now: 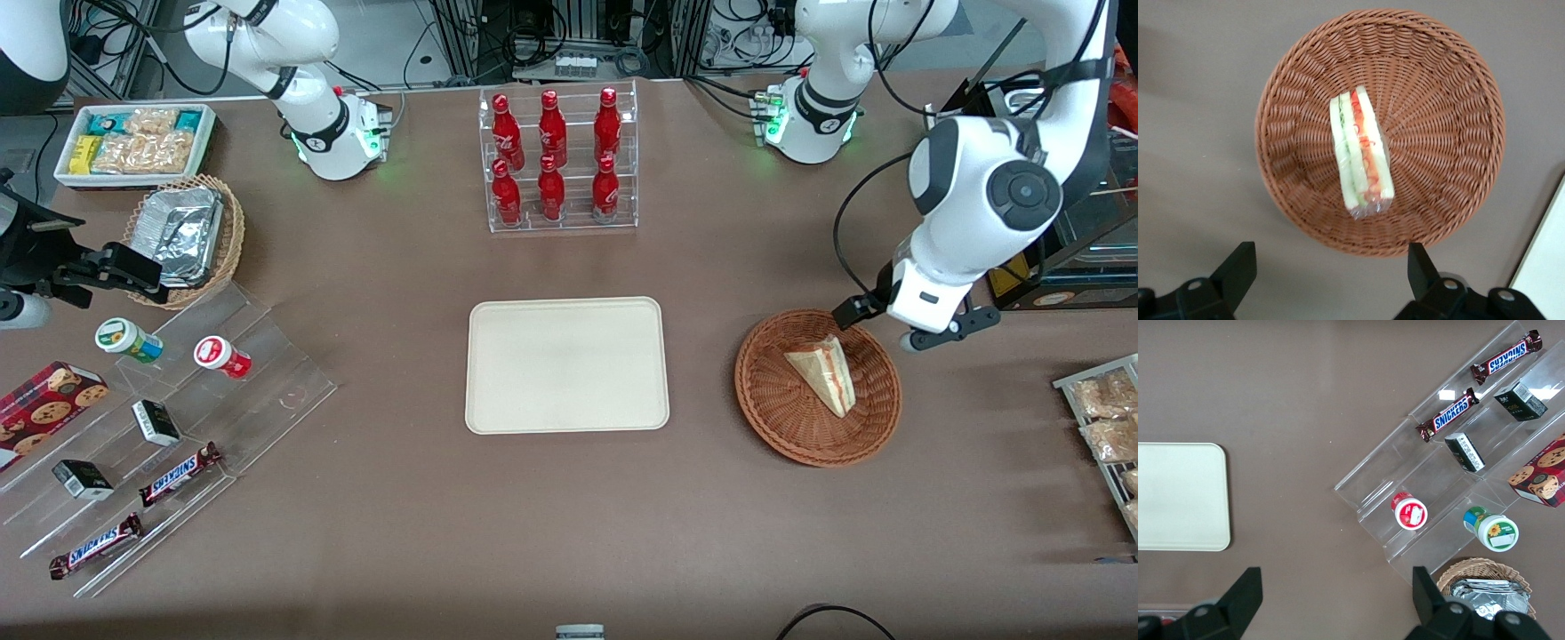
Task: Place sandwich from basket to tray
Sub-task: 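Lower the left gripper and close it on the sandwich's upright edge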
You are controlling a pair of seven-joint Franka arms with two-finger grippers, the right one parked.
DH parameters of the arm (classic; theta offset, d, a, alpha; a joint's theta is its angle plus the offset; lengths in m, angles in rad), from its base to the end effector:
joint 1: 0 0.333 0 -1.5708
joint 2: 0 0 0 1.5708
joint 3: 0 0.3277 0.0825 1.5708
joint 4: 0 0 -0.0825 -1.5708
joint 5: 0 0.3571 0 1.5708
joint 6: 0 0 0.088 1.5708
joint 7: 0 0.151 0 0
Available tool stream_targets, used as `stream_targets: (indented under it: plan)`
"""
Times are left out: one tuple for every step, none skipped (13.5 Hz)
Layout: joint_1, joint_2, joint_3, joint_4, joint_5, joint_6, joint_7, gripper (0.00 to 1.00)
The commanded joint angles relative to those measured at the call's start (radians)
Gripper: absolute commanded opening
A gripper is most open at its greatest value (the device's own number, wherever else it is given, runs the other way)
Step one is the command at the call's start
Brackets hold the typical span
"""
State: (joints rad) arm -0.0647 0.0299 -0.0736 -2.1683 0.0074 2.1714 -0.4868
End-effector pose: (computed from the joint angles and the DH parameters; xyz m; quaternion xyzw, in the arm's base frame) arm 0.5089 -0.0702 0.3620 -0.9851 -0.1713 0.0121 0.0059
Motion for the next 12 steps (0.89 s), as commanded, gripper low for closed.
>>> stream_targets:
  plan:
    - [-0.015, 0.048, -0.002, 0.004, 0.011, 0.068, -0.061, 1.0]
    - [-0.015, 0.06, -0.002, 0.004, 0.011, 0.085, -0.062, 1.0]
    - [-0.015, 0.074, -0.002, 0.004, 0.011, 0.106, -0.062, 1.0]
    - [-0.015, 0.085, -0.002, 0.004, 0.013, 0.12, -0.064, 1.0]
    - [-0.015, 0.1, -0.002, 0.004, 0.013, 0.14, -0.064, 1.0]
    - [-0.017, 0.116, -0.002, 0.004, 0.013, 0.155, -0.064, 1.0]
    - [-0.018, 0.136, -0.002, 0.004, 0.013, 0.172, -0.065, 1.0]
    - [-0.018, 0.154, -0.002, 0.004, 0.013, 0.189, -0.073, 1.0]
    - [-0.018, 0.169, -0.002, 0.004, 0.013, 0.2, -0.081, 1.0]
    - [-0.018, 0.182, -0.002, 0.004, 0.013, 0.209, -0.084, 1.0]
    - [-0.018, 0.195, -0.002, 0.004, 0.013, 0.218, -0.084, 1.0]
    - [-0.017, 0.208, -0.002, 0.004, 0.013, 0.222, -0.084, 1.0]
